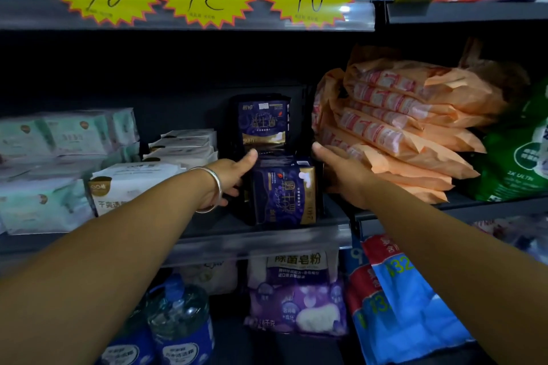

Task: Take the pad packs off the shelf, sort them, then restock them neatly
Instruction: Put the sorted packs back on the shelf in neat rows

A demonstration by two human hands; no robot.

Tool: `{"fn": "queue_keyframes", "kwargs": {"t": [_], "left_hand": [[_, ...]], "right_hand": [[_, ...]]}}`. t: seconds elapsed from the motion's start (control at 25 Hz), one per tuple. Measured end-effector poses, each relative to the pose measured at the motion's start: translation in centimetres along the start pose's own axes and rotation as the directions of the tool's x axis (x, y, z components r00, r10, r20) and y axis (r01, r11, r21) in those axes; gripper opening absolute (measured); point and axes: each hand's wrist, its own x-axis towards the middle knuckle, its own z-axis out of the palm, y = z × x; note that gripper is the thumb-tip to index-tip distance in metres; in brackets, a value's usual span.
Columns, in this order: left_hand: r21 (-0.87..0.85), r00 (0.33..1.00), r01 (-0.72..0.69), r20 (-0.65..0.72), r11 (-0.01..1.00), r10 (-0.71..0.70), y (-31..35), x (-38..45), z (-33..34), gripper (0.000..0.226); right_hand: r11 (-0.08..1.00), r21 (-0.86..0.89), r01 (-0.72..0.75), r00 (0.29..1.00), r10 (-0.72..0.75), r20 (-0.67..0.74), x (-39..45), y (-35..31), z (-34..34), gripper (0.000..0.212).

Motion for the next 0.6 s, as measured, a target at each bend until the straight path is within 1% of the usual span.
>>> {"fn": "queue_keyframes", "kwargs": {"t": [0.04, 0.12, 0.16, 0.2, 0.28, 0.36, 0.4, 0.44, 0.48, 0.52, 0.56, 0.6], "left_hand": [[-0.020, 1.000, 0.010, -0.025, 1.000, -0.011, -0.1, 0.2, 0.2, 0.076], [-0.047, 0.998, 0.024, -0.062, 0.999, -0.027, -0.2, 0.4, 0.8, 0.076], [-0.057, 0.997, 0.029, -0.069, 0.998, -0.033, -0.1, 0.5, 1.0, 0.076], [-0.070, 0.997, 0.033, -0.069, 0.997, -0.038, 0.0, 0.6, 1.2, 0.077], [-0.112, 0.998, 0.042, -0.048, 0.993, -0.048, 0.0, 0.8, 1.3, 0.078], [-0.133, 0.998, 0.066, -0.006, 0.989, -0.067, -0.1, 0.9, 1.1, 0.083], [-0.136, 0.997, 0.072, 0.009, 0.988, -0.072, -0.2, 1.0, 1.1, 0.085], [-0.140, 0.997, 0.078, 0.013, 0.987, -0.077, -0.3, 1.1, 1.1, 0.088], [-0.144, 0.997, 0.081, 0.005, 0.986, -0.081, -0.3, 1.2, 1.2, 0.091], [-0.147, 0.997, 0.078, -0.010, 0.986, -0.081, -0.3, 1.2, 1.3, 0.093], [-0.154, 0.997, 0.070, -0.025, 0.986, -0.074, -0.1, 1.2, 1.3, 0.093], [-0.169, 0.997, 0.054, -0.038, 0.984, -0.062, 0.0, 1.2, 1.3, 0.092]], "right_hand": [[1.000, -0.005, -0.031, 0.999, 0.030, -0.039, 0.5, 0.1, 0.0, 0.101], [0.994, -0.087, -0.069, 0.991, 0.059, -0.117, 0.9, -0.1, 0.6, 0.076], [0.986, -0.137, -0.091, 0.988, 0.072, -0.138, 0.9, -0.3, 0.9, 0.068], [0.976, -0.191, -0.107, 0.987, 0.081, -0.135, 0.8, -0.6, 1.3, 0.064], [0.960, -0.273, -0.070, 0.995, 0.047, -0.090, 0.5, -1.4, 1.6, 0.065], [0.915, -0.403, 0.025, 0.998, -0.003, 0.056, -0.3, -2.5, 1.8, 0.073], [0.849, -0.525, 0.062, 0.989, 0.017, 0.146, -0.7, -3.2, 2.0, 0.079], [0.748, -0.657, 0.097, 0.978, 0.052, 0.204, -1.0, -3.8, 2.5, 0.087], [0.633, -0.764, 0.124, 0.973, 0.074, 0.219, -0.9, -4.2, 2.9, 0.096], [0.546, -0.828, 0.130, 0.975, 0.079, 0.205, -0.7, -4.4, 3.2, 0.102], [0.521, -0.845, 0.120, 0.981, 0.071, 0.183, -0.5, -4.5, 3.3, 0.104], [0.546, -0.830, 0.113, 0.985, 0.047, 0.165, -0.5, -4.7, 3.2, 0.102]]}}
